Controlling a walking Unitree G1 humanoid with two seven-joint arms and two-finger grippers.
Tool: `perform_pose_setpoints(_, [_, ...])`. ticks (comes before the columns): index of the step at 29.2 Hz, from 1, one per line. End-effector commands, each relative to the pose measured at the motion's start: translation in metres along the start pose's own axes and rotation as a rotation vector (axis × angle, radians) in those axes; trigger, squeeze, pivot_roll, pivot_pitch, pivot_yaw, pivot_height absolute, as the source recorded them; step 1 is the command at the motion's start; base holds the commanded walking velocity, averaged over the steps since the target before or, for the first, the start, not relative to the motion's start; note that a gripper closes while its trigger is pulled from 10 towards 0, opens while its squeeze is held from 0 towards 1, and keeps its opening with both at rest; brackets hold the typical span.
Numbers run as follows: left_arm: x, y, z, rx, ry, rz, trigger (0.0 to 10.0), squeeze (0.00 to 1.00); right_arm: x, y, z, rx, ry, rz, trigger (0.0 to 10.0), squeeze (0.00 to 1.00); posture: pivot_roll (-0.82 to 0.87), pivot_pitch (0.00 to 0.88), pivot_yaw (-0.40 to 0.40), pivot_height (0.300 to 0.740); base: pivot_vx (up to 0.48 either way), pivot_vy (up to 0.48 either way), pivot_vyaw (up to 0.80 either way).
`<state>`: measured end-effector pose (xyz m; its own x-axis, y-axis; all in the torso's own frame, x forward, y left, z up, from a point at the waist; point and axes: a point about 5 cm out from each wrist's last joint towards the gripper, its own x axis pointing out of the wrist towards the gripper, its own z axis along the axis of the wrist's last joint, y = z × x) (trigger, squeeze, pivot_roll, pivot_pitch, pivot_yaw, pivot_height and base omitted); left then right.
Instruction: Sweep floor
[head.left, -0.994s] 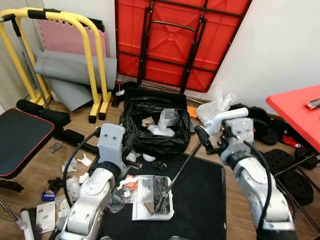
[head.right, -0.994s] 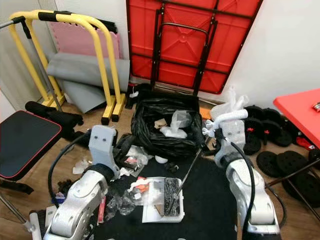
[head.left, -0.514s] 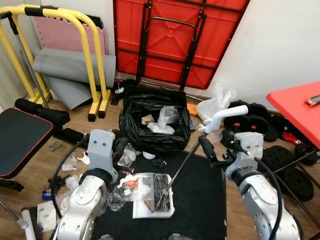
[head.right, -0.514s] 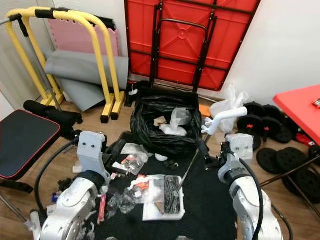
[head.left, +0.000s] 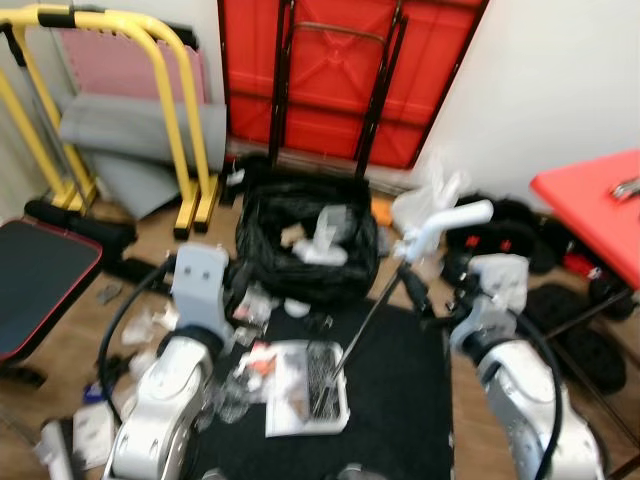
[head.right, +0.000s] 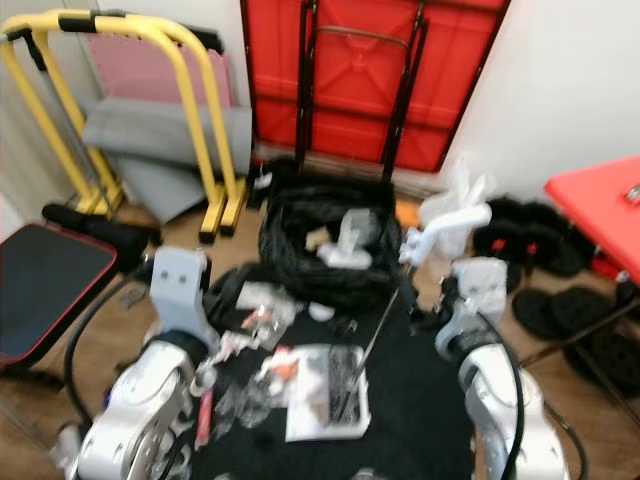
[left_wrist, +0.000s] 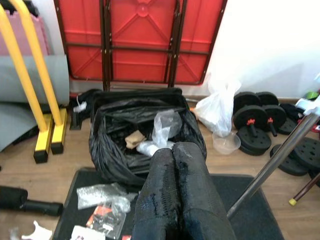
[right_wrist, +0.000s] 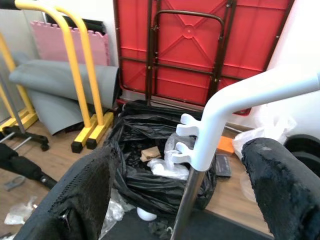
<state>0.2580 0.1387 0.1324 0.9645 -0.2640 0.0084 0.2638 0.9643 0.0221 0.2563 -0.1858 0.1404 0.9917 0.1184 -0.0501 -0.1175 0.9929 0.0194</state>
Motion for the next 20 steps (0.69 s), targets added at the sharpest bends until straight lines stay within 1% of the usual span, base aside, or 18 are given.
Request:
perform_pose_setpoints(1, [0.006, 0.001, -0.001, 0.002, -0.007, 0.004, 10.0, 0.0, 0.005, -0.009, 0.001, -0.02, -0.013, -0.043, 10.0, 0.0, -0.14, 0.046, -0.146, 0.74, 0.0, 0.0, 0.0])
perform_pose_setpoints(2, [0.01, 0.001, 0.0, 0.004, -0.01, 0.005, 10.0, 0.0, 0.01, -0.01, 0.002, -0.025, -0.02, -0.055, 10.0, 0.0, -0.14, 0.046, -0.146, 0.74, 0.0, 0.0, 0.0])
perform_pose_setpoints(3, [0.01, 0.001, 0.0, 0.004, -0.01, 0.005, 10.0, 0.0, 0.01, -0.01, 0.002, -0.025, -0.02, -0.055, 10.0, 0.0, -0.14, 0.046, -0.146, 0.74, 0.0, 0.0, 0.0])
perform_pose_setpoints(4, [0.014, 0.002, 0.001, 0.023, -0.012, 0.001, 10.0, 0.0, 0.014, -0.011, 0.002, -0.043, -0.01, -0.067, 10.0, 0.0, -0.14, 0.035, -0.139, 0.74, 0.0, 0.0, 0.0])
perform_pose_setpoints(6, [0.017, 0.002, 0.0, 0.032, -0.01, 0.002, 10.0, 0.0, 0.016, -0.012, 0.002, -0.052, -0.007, -0.075, 10.0, 0.0, -0.14, 0.029, -0.135, 0.735, 0.0, 0.0, 0.0])
perform_pose_setpoints(10, [0.02, 0.005, -0.002, 0.032, -0.002, 0.013, 10.0, 0.0, 0.019, -0.014, 0.004, -0.053, -0.014, -0.09, 10.0, 0.0, -0.15, 0.023, -0.135, 0.72, 0.0, 0.0, 0.0])
perform_pose_setpoints(14, [0.024, 0.006, -0.003, 0.036, -0.005, 0.02, 10.0, 0.0, 0.024, -0.016, 0.006, -0.076, -0.027, -0.079, 10.0, 0.0, -0.15, 0.022, -0.145, 0.7, 0.0, 0.0, 0.0])
perform_pose_setpoints(20, [0.026, 0.008, -0.004, 0.031, -0.01, 0.029, 10.0, 0.0, 0.028, -0.016, 0.006, -0.076, -0.036, -0.078, 10.0, 0.0, -0.15, 0.025, -0.142, 0.675, 0.0, 0.0, 0.0])
